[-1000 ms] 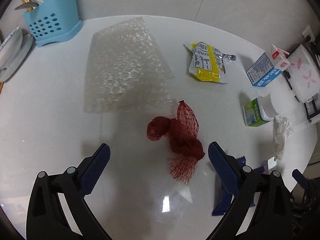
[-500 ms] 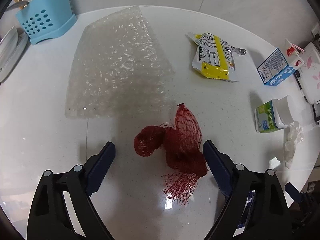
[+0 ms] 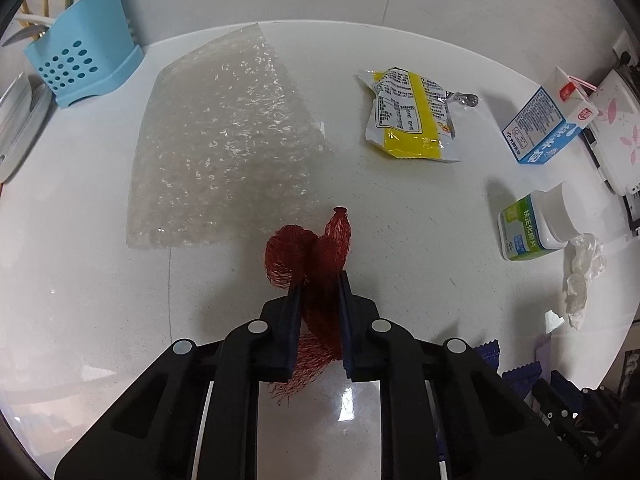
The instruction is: Collect trash
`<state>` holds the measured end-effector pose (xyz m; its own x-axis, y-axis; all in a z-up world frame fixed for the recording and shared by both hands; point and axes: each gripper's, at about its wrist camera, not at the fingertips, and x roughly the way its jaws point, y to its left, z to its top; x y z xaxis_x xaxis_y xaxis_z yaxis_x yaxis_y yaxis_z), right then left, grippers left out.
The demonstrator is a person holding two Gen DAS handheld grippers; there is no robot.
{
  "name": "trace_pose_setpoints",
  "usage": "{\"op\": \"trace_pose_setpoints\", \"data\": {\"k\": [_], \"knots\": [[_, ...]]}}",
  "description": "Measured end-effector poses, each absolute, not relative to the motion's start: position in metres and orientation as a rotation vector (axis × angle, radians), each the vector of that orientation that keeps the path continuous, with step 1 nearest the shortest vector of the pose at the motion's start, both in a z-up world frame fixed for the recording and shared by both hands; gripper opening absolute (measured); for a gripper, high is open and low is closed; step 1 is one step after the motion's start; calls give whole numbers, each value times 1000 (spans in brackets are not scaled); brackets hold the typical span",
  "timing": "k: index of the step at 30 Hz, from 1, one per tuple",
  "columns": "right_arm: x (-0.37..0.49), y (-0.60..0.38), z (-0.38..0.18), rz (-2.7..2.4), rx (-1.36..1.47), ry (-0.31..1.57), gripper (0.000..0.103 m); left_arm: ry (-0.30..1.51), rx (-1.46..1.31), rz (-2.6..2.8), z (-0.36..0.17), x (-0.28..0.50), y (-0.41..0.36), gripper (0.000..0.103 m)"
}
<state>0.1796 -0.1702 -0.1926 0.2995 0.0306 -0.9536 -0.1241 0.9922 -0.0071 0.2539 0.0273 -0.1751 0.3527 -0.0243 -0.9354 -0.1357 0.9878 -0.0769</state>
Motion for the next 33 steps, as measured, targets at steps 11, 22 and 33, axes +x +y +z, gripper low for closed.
{"op": "trace_pose_setpoints", "data": {"k": [11,22,33], "knots": [[174,-177,-184,110,-65,1233,13,1185,-135,51,-162,233,25,15],[167,-186,-169,117,-53,1195,13,1168,-127,29,-145,208,22,15],[150,-193,-150,131,-48,1145,13,1129,-124,36,-118,177,19,15]]}}
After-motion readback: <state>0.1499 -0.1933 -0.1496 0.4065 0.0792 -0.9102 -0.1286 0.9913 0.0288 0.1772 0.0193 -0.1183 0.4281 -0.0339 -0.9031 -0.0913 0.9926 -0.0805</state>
